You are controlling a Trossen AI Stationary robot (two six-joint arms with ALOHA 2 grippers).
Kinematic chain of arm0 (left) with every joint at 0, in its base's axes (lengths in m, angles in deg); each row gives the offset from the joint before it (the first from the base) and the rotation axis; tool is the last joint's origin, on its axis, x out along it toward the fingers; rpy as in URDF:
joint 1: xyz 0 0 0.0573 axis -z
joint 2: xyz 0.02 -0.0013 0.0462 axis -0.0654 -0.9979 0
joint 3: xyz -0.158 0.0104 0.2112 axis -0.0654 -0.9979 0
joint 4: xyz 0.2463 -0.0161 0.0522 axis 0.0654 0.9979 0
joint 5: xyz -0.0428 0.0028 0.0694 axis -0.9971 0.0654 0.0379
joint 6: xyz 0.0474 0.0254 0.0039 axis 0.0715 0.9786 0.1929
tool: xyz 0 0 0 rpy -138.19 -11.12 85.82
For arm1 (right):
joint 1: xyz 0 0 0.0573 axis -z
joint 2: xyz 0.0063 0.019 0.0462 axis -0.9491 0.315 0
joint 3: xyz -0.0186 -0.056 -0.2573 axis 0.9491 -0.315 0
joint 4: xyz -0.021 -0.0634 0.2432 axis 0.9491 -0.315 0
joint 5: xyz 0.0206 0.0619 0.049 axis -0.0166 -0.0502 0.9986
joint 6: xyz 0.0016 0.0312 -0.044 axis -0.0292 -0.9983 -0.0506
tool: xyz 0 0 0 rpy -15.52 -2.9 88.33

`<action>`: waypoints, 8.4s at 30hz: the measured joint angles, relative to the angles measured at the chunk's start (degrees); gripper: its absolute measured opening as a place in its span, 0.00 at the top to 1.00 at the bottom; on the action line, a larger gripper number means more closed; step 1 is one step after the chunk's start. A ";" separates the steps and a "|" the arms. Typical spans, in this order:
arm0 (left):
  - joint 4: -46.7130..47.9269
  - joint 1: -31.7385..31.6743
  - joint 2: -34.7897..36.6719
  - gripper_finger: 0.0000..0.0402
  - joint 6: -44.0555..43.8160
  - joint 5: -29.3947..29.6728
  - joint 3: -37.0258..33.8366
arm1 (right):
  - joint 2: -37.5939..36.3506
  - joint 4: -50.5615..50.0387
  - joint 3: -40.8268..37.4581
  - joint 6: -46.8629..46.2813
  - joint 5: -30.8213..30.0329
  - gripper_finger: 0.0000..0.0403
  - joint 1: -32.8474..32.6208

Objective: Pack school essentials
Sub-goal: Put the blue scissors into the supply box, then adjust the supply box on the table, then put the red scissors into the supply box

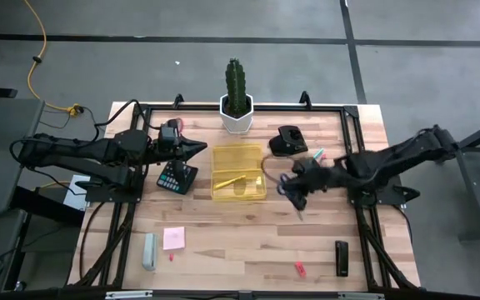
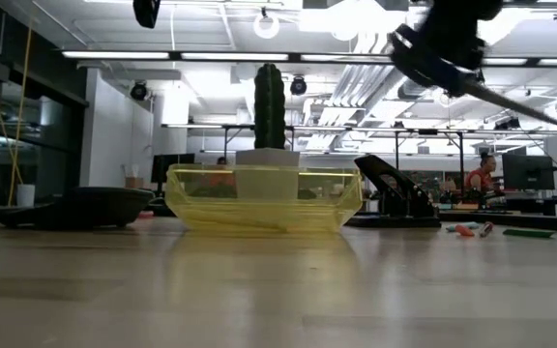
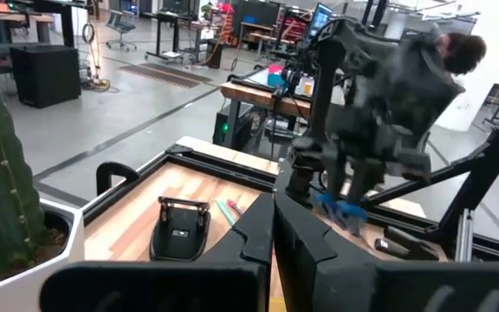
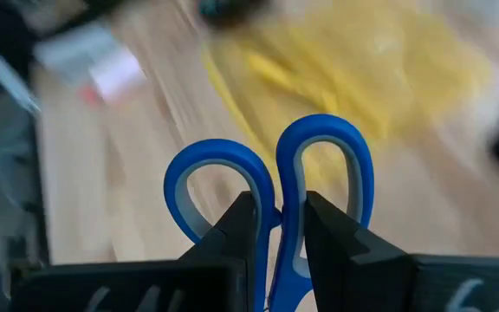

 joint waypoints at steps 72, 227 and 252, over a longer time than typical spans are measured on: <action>-8.46 -0.04 0.02 1.00 -6.36 -8.75 0.02 | 49.36 0.37 33.20 50.92 23.20 0.81 16.43; 27.61 -16.88 -2.60 0.66 -12.86 5.33 3.89 | -4.96 47.24 -8.26 27.26 19.38 1.00 18.45; 37.03 -51.70 -39.93 0.46 -26.96 -0.23 5.42 | -4.91 44.49 -8.26 25.12 19.42 1.00 18.45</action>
